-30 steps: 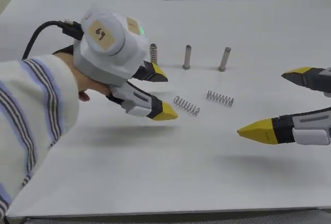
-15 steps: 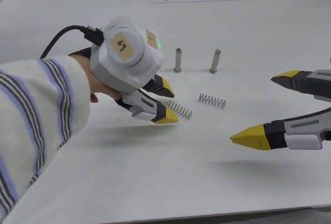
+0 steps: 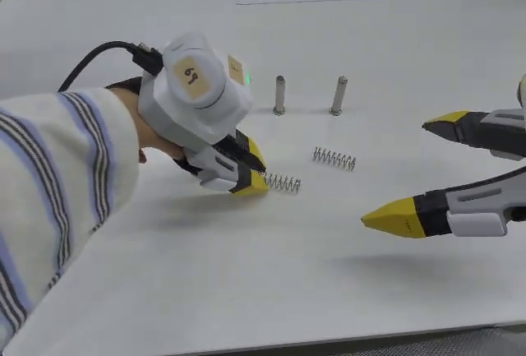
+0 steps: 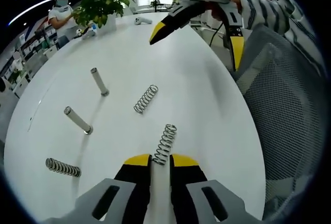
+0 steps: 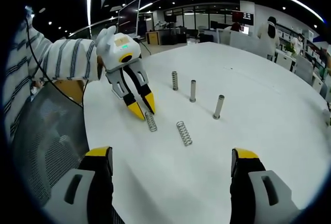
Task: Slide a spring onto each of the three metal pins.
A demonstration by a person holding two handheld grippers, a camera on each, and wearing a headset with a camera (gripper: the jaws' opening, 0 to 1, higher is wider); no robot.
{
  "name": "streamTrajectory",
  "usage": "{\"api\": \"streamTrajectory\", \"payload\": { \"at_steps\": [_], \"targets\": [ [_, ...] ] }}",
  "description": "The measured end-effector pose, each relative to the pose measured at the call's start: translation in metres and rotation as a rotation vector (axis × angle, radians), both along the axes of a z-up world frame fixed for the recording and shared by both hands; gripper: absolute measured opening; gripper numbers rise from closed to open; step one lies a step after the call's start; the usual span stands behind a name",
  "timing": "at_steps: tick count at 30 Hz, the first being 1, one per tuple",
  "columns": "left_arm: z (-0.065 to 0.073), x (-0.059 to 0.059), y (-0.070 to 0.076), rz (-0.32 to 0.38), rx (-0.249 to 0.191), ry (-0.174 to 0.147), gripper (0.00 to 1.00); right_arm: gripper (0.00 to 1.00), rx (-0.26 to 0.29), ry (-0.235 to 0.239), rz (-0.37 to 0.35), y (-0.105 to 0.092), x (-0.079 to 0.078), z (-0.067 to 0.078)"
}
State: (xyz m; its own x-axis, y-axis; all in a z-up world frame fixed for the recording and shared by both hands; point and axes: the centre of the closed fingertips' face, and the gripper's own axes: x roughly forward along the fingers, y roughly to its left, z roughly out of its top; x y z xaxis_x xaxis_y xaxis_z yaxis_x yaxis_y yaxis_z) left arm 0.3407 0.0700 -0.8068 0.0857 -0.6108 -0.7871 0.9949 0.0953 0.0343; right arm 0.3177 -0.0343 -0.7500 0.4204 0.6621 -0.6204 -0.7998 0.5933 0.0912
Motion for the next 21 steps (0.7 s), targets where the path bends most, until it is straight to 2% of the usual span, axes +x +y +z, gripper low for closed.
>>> {"api": "streamTrajectory", "payload": {
  "at_steps": [7,17,21],
  "targets": [
    [-0.0016,-0.0053,-0.0025,0.001,-0.011,0.017,0.03,0.93,0.0,0.001,-0.003,-0.0008,-0.002,0.001],
    [-0.0004,-0.0051,-0.0017,0.028,-0.026,-0.001,0.02,0.93,0.001,-0.003,-0.01,-0.0005,-0.0038,0.0026],
    [-0.0005,-0.0058,-0.0022,0.054,-0.037,0.003,0.02,0.95,0.004,-0.014,-0.032,-0.0033,-0.0008,0.0051]
  ]
}}
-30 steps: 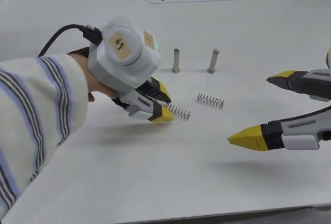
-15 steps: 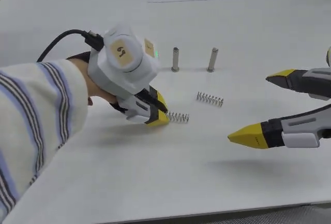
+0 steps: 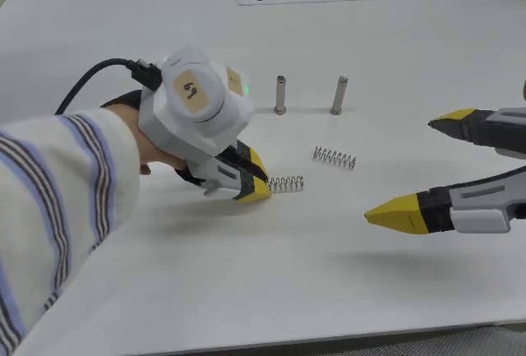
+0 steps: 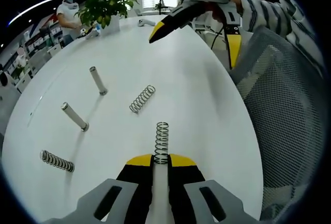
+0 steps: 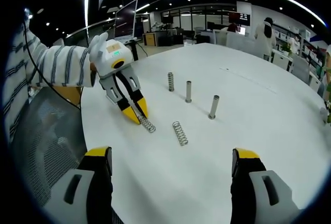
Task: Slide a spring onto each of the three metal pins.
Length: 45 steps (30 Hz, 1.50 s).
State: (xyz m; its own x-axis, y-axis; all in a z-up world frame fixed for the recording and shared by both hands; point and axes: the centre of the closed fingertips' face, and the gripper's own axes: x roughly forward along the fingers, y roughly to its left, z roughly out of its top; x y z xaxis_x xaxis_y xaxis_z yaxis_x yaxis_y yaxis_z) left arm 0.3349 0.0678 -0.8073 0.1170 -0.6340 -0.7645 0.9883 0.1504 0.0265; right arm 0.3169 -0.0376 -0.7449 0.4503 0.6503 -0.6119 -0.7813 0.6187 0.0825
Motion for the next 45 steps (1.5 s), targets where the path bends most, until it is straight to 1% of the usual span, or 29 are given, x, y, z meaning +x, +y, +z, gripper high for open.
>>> {"api": "streamTrajectory", "payload": {
  "at_steps": [3,4,5,7,10,16,19,21,22,23,24,26,28,29,30,32,33,39,40,42,45],
  "targets": [
    [0.0,0.0,0.0,0.011,-0.005,-0.004,0.02,0.95,0.002,-0.005,-0.007,-0.002,0.0,0.001],
    [0.0,0.001,0.0,0.021,-0.007,0.0,0.02,0.95,0.002,-0.005,-0.008,-0.002,0.0,0.002],
    [0.0,0.001,0.0,0.05,-0.009,0.018,0.02,0.95,0.0,-0.005,-0.008,-0.002,0.0,0.001],
    [0.0,0.003,0.0,0.066,-0.018,0.027,0.02,0.95,0.0,-0.004,-0.008,-0.004,0.0,0.001],
    [0.0,0.003,0.0,0.079,-0.024,0.033,0.02,0.94,0.003,-0.002,-0.007,-0.004,0.0,0.0],
    [-0.001,0.002,-0.001,0.088,-0.026,0.03,0.02,0.94,0.009,-0.005,-0.006,-0.004,0.0,0.002],
    [-0.001,0.002,0.0,0.107,-0.026,0.04,0.02,0.94,0.01,-0.01,-0.013,-0.006,0.001,0.003],
    [-0.001,0.001,0.002,0.109,-0.023,0.038,0.02,0.93,0.011,-0.013,-0.013,-0.008,0.003,0.003],
    [0.0,0.001,0.002,0.115,-0.023,0.039,0.02,0.93,0.013,-0.013,-0.013,-0.009,0.003,0.003],
    [0.0,-0.001,0.003,0.124,-0.026,0.052,0.02,0.93,0.016,-0.013,-0.012,-0.01,0.003,0.004],
    [0.001,-0.001,0.002,0.13,-0.033,0.056,0.02,0.92,0.017,-0.014,-0.013,-0.01,0.003,0.004],
    [0.003,-0.002,0.003,0.14,-0.038,0.057,0.02,0.92,0.021,-0.015,-0.019,-0.012,0.004,0.005],
    [0.004,-0.003,0.005,0.143,-0.034,0.056,0.02,0.91,0.027,-0.015,-0.021,-0.013,0.004,0.005],
    [0.004,-0.003,0.005,0.145,-0.035,0.059,0.02,0.91,0.027,-0.015,-0.02,-0.013,0.004,0.005],
    [0.005,-0.006,0.006,0.146,-0.037,0.071,0.02,0.92,0.025,-0.015,-0.018,-0.015,0.005,0.005],
    [0.008,-0.007,0.006,0.141,-0.041,0.071,0.02,0.92,0.021,-0.017,-0.012,-0.018,0.005,0.004],
    [0.011,-0.01,0.006,0.13,-0.048,0.069,0.02,0.91,0.022,-0.018,-0.01,-0.018,0.005,0.005],
    [0.024,-0.016,0.005,0.115,-0.078,0.069,0.02,0.88,0.041,-0.021,0.001,-0.02,0.007,0.006],
    [0.025,-0.017,0.005,0.109,-0.083,0.07,0.02,0.87,0.042,-0.019,0.004,-0.019,0.007,0.006],
    [0.028,-0.02,0.005,0.101,-0.096,0.089,0.02,0.84,0.04,-0.014,0.014,-0.019,0.006,0.004],
    [0.031,-0.023,0.007,0.097,-0.1,0.09,0.02,0.83,0.047,-0.013,0.033,-0.015,0.005,0.004]
  ]
}}
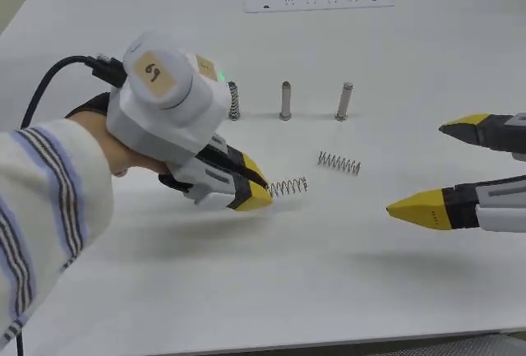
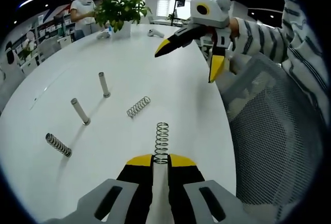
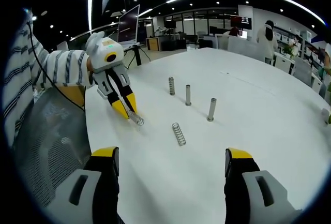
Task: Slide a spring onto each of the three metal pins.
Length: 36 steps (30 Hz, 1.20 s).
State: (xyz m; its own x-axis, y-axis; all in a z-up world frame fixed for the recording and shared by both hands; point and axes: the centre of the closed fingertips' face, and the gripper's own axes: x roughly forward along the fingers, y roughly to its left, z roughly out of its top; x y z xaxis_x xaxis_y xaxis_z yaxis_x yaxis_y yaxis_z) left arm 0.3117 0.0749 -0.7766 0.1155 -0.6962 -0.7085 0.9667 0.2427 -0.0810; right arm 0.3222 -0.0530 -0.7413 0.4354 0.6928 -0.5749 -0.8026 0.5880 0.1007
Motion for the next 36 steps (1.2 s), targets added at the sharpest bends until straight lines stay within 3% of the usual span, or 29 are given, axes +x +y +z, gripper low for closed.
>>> {"api": "streamTrajectory", "payload": {
  "at_steps": [12,20,32,36],
  "targets": [
    [0.011,-0.01,0.0,-0.023,-0.026,0.007,0.02,0.74,0.005,-0.009,0.103,0.023,-0.009,-0.001],
    [0.018,-0.013,-0.001,-0.043,-0.028,-0.007,0.02,0.6,0.024,-0.019,0.18,0.044,-0.017,0.0],
    [0.02,-0.023,-0.001,-0.065,-0.032,0.008,0.02,0.49,0.078,-0.037,0.268,0.072,-0.028,0.007],
    [0.02,-0.024,-0.003,-0.07,-0.034,0.011,0.02,0.45,0.07,-0.036,0.288,0.079,-0.03,0.004]
  ]
}}
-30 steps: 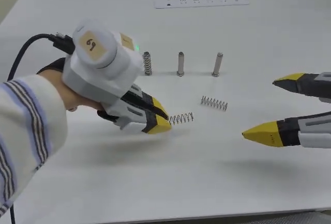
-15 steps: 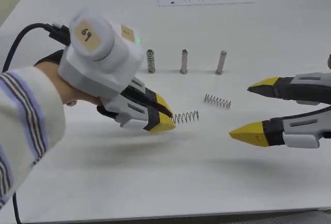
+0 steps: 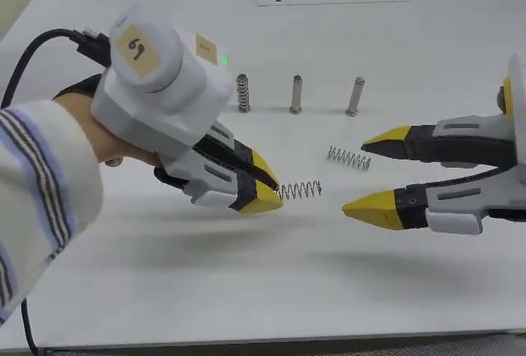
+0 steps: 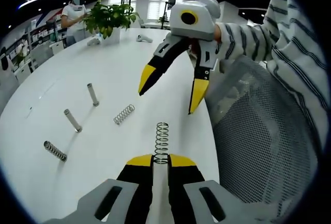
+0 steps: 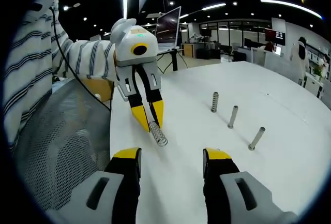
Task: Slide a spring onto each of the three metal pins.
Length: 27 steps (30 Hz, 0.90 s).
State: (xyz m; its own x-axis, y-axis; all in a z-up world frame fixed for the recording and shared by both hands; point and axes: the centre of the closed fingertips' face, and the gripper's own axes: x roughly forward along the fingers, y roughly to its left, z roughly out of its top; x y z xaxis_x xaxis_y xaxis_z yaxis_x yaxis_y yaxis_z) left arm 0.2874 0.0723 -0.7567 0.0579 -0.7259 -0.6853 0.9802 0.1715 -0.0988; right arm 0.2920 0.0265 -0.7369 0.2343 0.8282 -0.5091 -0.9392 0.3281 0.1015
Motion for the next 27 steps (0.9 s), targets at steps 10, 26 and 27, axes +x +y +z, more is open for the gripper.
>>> {"api": "streamTrajectory", "payload": {
  "at_steps": [10,26,27],
  "targets": [
    [0.003,-0.003,-0.004,-0.015,-0.007,-0.002,0.02,0.3,0.001,-0.003,0.034,0.01,-0.007,0.001],
    [0.007,-0.004,-0.007,-0.03,-0.021,-0.016,0.02,0.17,-0.007,0.015,0.082,0.024,-0.015,-0.003],
    [0.007,-0.004,-0.007,-0.031,-0.022,-0.016,0.02,0.16,-0.007,0.014,0.08,0.024,-0.014,-0.003]
  ]
}}
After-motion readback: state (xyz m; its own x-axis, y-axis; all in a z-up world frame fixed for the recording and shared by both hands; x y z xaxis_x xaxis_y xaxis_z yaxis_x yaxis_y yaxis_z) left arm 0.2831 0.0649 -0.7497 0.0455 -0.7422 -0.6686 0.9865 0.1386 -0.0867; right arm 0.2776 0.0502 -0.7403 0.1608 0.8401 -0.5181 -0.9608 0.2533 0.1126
